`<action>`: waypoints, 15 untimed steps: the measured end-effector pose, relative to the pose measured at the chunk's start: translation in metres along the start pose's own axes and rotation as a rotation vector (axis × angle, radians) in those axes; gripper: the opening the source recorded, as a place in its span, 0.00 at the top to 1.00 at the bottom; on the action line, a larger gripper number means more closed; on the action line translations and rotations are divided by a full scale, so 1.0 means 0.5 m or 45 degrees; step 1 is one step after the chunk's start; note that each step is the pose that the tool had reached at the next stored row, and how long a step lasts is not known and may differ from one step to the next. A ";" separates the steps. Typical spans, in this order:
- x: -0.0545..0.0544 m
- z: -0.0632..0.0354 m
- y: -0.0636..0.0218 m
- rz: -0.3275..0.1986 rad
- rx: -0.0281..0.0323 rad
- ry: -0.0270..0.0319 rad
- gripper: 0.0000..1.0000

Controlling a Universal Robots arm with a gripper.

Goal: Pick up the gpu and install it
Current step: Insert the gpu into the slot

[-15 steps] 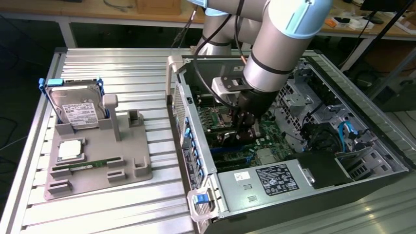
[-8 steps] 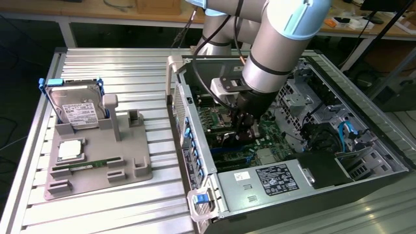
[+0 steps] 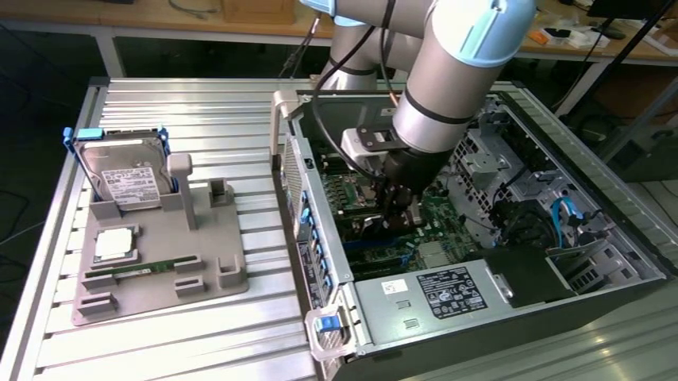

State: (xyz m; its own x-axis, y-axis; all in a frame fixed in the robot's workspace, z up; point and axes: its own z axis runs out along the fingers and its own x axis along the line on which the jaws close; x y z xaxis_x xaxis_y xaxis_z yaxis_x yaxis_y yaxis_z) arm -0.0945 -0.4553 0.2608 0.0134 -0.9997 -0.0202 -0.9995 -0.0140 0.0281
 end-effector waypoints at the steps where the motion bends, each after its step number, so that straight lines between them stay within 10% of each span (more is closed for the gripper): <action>1: 0.000 0.000 0.001 0.000 0.0006 -0.0001 0.73; 15: -0.002 0.001 0.004 0.000 0.0018 0.0001 0.73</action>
State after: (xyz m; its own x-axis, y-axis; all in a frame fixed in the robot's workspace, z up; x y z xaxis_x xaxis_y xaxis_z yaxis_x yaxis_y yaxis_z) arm -0.0967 -0.4545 0.2605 0.0134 -0.9997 -0.0201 -0.9995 -0.0139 0.0267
